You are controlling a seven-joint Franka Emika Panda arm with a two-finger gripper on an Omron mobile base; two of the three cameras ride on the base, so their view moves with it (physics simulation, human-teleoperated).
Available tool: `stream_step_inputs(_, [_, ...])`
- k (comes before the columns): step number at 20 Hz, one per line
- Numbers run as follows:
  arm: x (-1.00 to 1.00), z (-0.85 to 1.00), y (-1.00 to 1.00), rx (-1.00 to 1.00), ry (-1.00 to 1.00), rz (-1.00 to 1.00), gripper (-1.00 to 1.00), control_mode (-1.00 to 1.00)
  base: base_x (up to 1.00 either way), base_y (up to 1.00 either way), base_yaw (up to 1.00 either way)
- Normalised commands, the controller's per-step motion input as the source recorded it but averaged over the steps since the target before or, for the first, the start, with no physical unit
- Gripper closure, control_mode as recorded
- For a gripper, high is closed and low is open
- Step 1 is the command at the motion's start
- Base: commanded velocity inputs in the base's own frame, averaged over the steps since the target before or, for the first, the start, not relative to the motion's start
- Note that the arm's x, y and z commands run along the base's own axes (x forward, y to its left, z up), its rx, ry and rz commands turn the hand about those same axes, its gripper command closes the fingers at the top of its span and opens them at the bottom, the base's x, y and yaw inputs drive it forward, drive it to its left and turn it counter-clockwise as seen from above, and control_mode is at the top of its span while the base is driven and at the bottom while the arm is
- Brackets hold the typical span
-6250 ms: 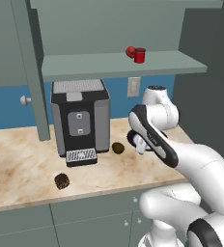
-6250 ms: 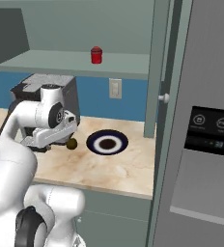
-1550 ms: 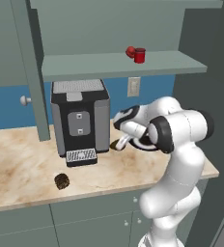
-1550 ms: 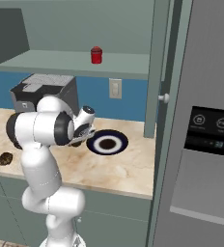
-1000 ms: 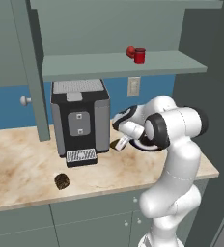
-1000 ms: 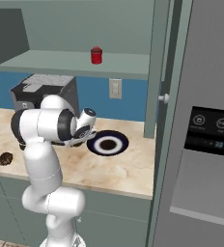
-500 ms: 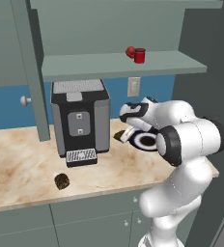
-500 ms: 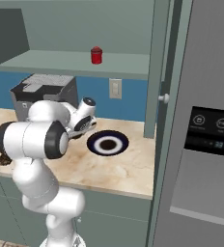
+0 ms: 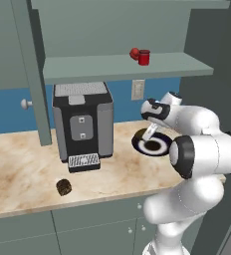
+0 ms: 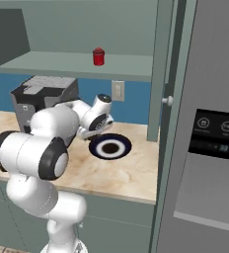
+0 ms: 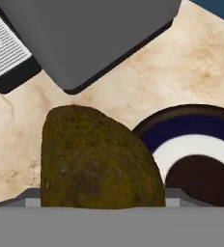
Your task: Pick the avocado and bread from the counter and place them on the plate. Then pick the jam from the cabinet and place it next to the plate. Lastly close the cabinet door.
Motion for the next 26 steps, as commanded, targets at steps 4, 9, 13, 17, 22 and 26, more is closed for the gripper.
stream_step_inputs(4, [-0.02,0.0,-0.69,-0.02,0.05,0.0,1.0,-1.0,0.0,0.0,0.0])
stream_step_inputs(9, [0.0,-0.11,-0.59,0.0,0.04,0.0,1.0,-1.0,0.0,0.0,0.0])
stream_step_inputs(13, [0.03,-0.17,-0.37,0.0,0.03,0.0,1.0,-1.0,0.0,0.0,0.0])
stream_step_inputs(17, [0.03,-0.31,-0.19,0.0,0.01,0.0,1.0,-1.0,0.0,0.0,0.0])
stream_step_inputs(22, [0.18,-0.41,-0.02,0.0,0.0,0.0,1.0,-1.0,0.0,0.0,0.0])
stream_step_inputs(26, [0.23,-0.26,-0.03,0.0,0.01,0.0,1.0,-1.0,0.0,0.0,0.0])
